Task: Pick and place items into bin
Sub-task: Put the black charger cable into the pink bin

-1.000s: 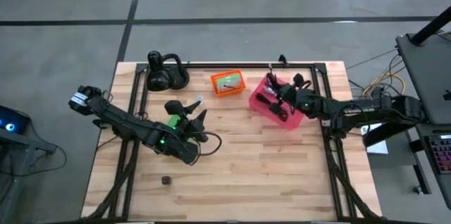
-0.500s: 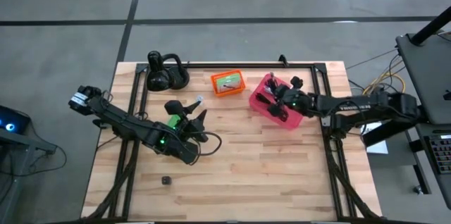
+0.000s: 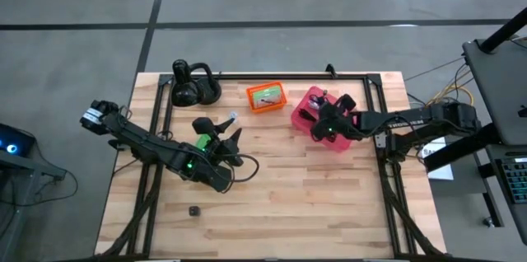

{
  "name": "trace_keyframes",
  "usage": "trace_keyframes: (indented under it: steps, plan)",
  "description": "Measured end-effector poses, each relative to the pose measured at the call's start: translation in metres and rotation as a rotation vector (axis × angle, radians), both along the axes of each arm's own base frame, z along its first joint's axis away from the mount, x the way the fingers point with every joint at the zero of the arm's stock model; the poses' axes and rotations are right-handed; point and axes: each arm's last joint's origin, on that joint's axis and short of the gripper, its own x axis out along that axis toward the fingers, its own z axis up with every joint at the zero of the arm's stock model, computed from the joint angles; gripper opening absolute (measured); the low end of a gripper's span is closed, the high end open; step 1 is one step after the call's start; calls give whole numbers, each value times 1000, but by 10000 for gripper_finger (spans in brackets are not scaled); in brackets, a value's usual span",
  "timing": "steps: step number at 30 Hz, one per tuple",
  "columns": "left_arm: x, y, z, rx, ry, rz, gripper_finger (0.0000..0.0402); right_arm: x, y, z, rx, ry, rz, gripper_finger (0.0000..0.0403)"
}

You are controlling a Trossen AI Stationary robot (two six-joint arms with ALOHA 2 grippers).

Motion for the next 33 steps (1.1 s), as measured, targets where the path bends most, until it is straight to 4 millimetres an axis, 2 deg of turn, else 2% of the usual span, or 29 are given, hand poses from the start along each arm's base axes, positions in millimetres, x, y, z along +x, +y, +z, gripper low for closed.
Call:
trace_keyframes:
  steps: [5,11,24,28,33]
  plan:
    - [0,0,0,0,1,0,173,7,11,0,-32,39,22,31]
    - [0,0,-1,6,10,-2,173,-8,17,-7,-72,159,-81,32]
    - [-1,0,-3,10,18,-2,173,-9,18,-1,-55,93,-118,35]
    - [-1,0,-6,12,24,-2,173,-9,18,-1,-56,91,-118,53]
    - [-2,1,-9,17,34,-2,173,-6,18,0,-59,60,-117,94]
